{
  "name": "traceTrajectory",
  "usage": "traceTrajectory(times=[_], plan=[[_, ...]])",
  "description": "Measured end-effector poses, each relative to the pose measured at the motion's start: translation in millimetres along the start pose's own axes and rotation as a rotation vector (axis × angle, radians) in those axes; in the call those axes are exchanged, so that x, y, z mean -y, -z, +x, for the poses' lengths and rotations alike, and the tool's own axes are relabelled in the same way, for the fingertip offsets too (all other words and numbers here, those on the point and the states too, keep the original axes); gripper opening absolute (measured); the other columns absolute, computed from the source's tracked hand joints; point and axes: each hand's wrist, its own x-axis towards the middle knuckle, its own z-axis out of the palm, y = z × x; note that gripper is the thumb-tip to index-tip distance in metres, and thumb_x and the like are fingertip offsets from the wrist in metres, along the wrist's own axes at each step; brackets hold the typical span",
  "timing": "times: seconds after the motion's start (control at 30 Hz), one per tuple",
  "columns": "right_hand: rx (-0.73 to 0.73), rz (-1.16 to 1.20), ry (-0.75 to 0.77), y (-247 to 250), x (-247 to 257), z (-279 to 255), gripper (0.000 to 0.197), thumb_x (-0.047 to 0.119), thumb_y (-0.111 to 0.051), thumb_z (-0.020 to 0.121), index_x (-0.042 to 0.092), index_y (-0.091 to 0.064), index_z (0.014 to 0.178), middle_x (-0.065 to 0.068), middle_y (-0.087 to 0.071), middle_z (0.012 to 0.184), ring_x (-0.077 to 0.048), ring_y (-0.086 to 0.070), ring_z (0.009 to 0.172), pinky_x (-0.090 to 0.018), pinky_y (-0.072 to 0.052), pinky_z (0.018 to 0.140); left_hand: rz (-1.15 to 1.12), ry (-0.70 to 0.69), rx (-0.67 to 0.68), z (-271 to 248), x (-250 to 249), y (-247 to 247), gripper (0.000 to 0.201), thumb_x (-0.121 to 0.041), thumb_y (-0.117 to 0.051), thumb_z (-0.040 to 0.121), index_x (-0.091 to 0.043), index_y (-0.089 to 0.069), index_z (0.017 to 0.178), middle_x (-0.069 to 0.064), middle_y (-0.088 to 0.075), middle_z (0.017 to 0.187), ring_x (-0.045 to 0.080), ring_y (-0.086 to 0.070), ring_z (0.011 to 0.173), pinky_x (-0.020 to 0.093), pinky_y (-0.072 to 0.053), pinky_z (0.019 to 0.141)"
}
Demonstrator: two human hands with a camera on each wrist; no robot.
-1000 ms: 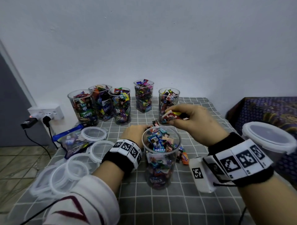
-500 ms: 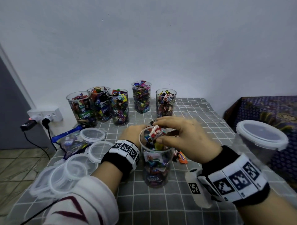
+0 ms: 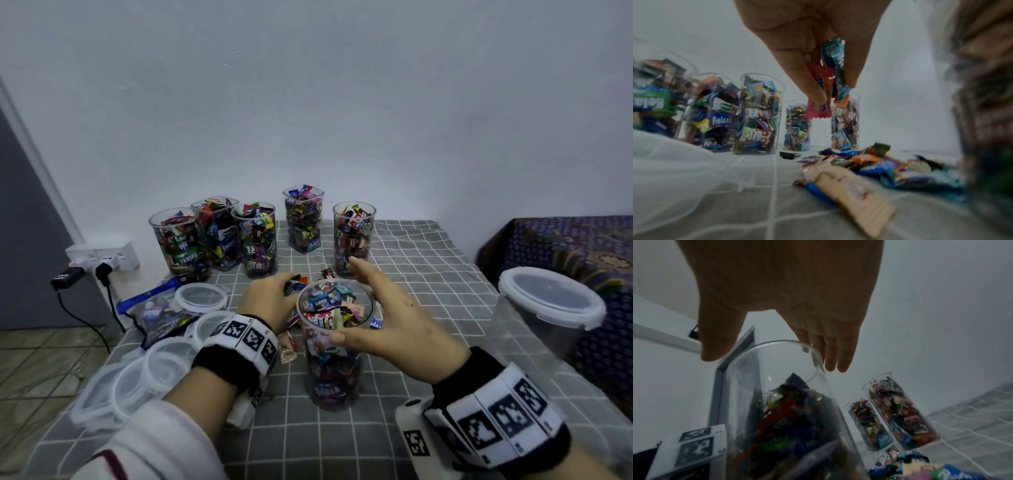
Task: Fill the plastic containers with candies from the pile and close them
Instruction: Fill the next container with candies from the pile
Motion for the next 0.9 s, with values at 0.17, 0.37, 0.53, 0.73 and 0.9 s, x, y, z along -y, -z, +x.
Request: traceTrajectory(times=[0.17,0.37,0.53,0.73,0.9], plan=[[0.061,0.192,-0.058,-10,-18,-2,0.123,0.055,-0.081,0.048,0.033,-0.011,0.147,0.016,-0.038,0.142,0.003,-0.041,0.127,-0.023,-0.034,0.108,-0.171,0.029,-0.125,-9,0,12,0.037,-0.032,-0.063,0.088,-0.016,-0.061,0.122,0.005,-0.066,0.116,0.022,-0.059,0.104,0.026,-0.043,0.084],[0.023,0.308,-0.050,-17,-26,-1,0.084,0.025,-0.087,0.059,0.041,-0.035,0.123,0.015,-0.056,0.120,0.005,-0.055,0.111,-0.016,-0.043,0.095,-0.428,-0.064,-0.200,-22,-18,34,0.031,-0.022,-0.069,0.083,-0.013,-0.067,0.113,-0.001,-0.068,0.089,0.017,-0.066,0.084,0.038,-0.054,0.084],[0.022,0.324,-0.046,-16,-26,-1,0.074,0.010,-0.082,0.065,0.043,-0.038,0.114,0.019,-0.057,0.113,0.012,-0.055,0.105,-0.010,-0.043,0.090,-0.538,-0.174,-0.185,-29,-33,45,0.027,-0.023,-0.072,0.080,-0.018,-0.069,0.106,-0.003,-0.070,0.088,0.016,-0.068,0.083,0.039,-0.055,0.083],[0.023,0.347,-0.042,-16,-24,-3,0.072,0.008,-0.081,0.066,0.040,-0.039,0.115,0.018,-0.057,0.113,0.012,-0.055,0.104,-0.008,-0.043,0.087,-0.543,-0.275,-0.114,-41,-43,46,0.015,-0.026,-0.074,0.077,-0.032,-0.070,0.091,-0.005,-0.072,0.088,0.011,-0.068,0.081,0.038,-0.056,0.079],[0.013,0.351,-0.034,-16,-25,-3,0.070,0.008,-0.081,0.067,0.034,-0.042,0.119,0.011,-0.061,0.113,0.005,-0.058,0.106,-0.015,-0.046,0.090,-0.464,-0.320,-0.071,-48,-46,44,0.015,-0.025,-0.074,0.077,-0.033,-0.069,0.089,-0.010,-0.069,0.086,0.004,-0.065,0.081,0.027,-0.054,0.075]])
